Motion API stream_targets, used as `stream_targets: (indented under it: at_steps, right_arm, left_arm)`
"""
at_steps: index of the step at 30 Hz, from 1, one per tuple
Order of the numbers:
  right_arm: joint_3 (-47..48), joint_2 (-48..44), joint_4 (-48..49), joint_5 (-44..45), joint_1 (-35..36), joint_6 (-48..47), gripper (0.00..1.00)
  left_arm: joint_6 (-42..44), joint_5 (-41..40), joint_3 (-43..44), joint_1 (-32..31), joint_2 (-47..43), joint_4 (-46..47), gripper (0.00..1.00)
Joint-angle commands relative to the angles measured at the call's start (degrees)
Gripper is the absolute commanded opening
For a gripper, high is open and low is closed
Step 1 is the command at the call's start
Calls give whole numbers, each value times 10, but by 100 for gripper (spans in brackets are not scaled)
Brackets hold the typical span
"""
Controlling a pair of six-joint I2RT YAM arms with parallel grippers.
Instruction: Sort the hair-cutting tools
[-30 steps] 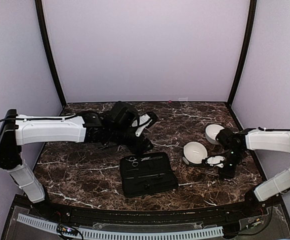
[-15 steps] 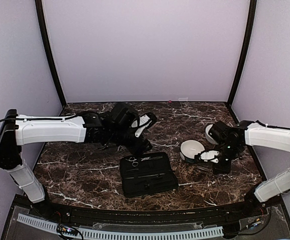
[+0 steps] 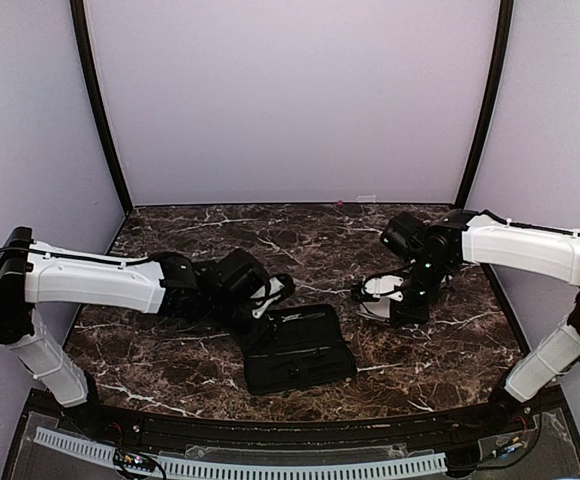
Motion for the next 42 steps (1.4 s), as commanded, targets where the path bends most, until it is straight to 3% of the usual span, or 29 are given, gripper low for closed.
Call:
stream_targets:
  at_steps: [1,6,13,18,22,26,31,36,40,42]
  right_arm:
    - [19,14,-15,-25,3,14,0]
    - [14,9,-9,-32,4,18,0]
    - [-9,-4,-1,-24,4,20,0]
    - [-16,-12,1,-24,4,22,0]
    - [-14,-13,3,-29,4,20,0]
    - [-4,-6,-1,-32,5,18,0]
    - [11,-1,-9,-26,14,9,0]
    - [19,13,-16,-26,33,8,0]
    - [42,24,-18,-22,47,8,0]
    - [47,30,-18,-21,53,8,0]
  left_arm:
    - [-37,70,-59,-62,-38,28,25]
    - [-36,42,-68,-122,-19,22,39]
    - [-2,41,-37,-127,37,-4,38]
    - [14,13,-3,-127,79,-42,29]
    - [24,13,-11,-131,64,-33,0]
    - [31,14,-33,-144,38,-48,0]
    - [41,77,-60,-181,5,-86,0]
    - [44,101,-53,-214,26,-182,0]
    - [35,59,-44,-216,37,-226,0]
    - [30,33,-33,-216,26,-228,7]
